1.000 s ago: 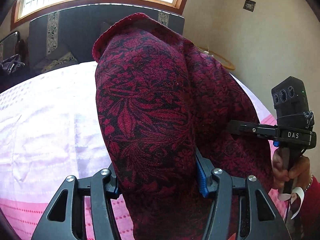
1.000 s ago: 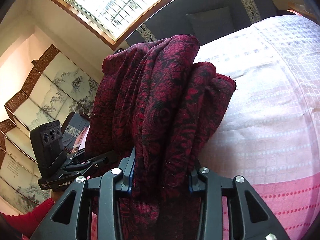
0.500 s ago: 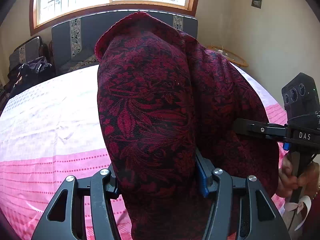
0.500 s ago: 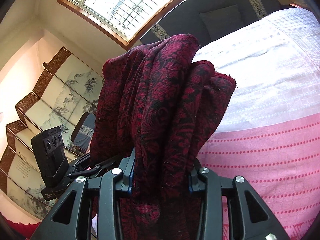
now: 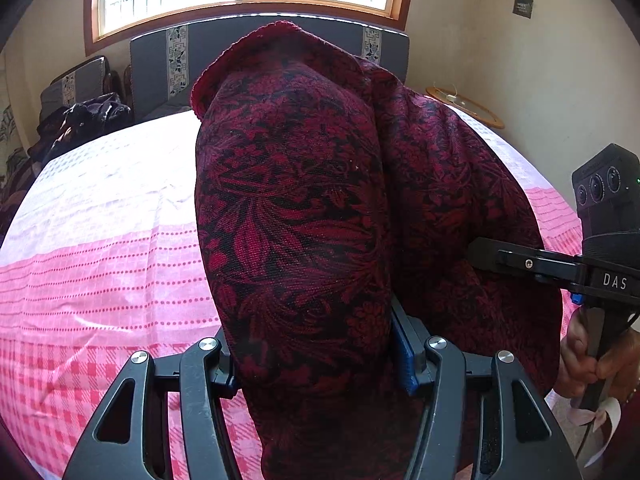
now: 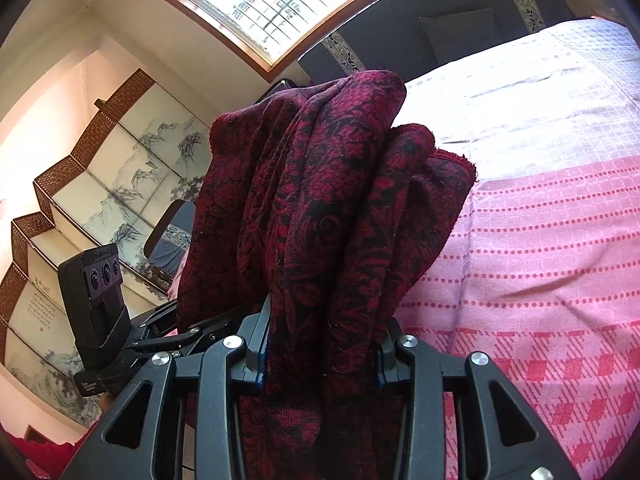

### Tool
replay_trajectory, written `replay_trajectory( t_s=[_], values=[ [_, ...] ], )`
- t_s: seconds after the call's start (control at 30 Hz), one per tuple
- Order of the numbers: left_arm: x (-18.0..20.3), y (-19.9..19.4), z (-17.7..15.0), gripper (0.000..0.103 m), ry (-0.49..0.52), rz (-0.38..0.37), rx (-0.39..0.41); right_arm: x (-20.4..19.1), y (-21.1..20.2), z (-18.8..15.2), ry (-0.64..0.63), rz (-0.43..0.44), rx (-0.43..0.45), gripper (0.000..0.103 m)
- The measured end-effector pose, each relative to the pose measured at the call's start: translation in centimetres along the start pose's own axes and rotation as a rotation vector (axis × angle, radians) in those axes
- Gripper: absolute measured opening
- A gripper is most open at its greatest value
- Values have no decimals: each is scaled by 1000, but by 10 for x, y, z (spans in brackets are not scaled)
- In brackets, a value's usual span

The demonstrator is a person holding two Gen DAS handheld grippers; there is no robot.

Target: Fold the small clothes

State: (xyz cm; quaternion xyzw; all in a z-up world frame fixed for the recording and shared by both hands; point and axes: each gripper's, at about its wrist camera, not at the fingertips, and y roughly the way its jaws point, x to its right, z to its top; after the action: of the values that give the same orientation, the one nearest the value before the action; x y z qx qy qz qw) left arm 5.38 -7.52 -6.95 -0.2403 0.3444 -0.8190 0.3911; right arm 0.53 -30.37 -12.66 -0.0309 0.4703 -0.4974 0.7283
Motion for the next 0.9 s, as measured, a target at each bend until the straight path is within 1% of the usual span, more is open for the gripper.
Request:
replay_trajectory(
  t_s=[0.2, 0.47, 0.57, 0.6, 0.77, 0.9],
  values=[
    [-4, -15, -22, 58, -23, 9, 6, -6, 1, -9, -17, 6, -8, 35],
    [-10, -32, -34, 58, -38, 22, 25, -16, 5, -11, -44, 14, -6, 35],
    [-14, -36, -36, 58, -44, 26, 32, -11, 2, -12, -60, 9, -2, 35],
    [-17, -33, -32, 58, -46, 26, 33, -10, 4, -9, -63, 9, -1, 35],
    [-24, -31, -29, 59, -44, 28, 38, -18, 9, -8, -84, -2, 1, 35],
    [-21, -32, -28, 58, -42, 38, 45, -24, 15, -7, -105, -14, 3, 35]
  ],
)
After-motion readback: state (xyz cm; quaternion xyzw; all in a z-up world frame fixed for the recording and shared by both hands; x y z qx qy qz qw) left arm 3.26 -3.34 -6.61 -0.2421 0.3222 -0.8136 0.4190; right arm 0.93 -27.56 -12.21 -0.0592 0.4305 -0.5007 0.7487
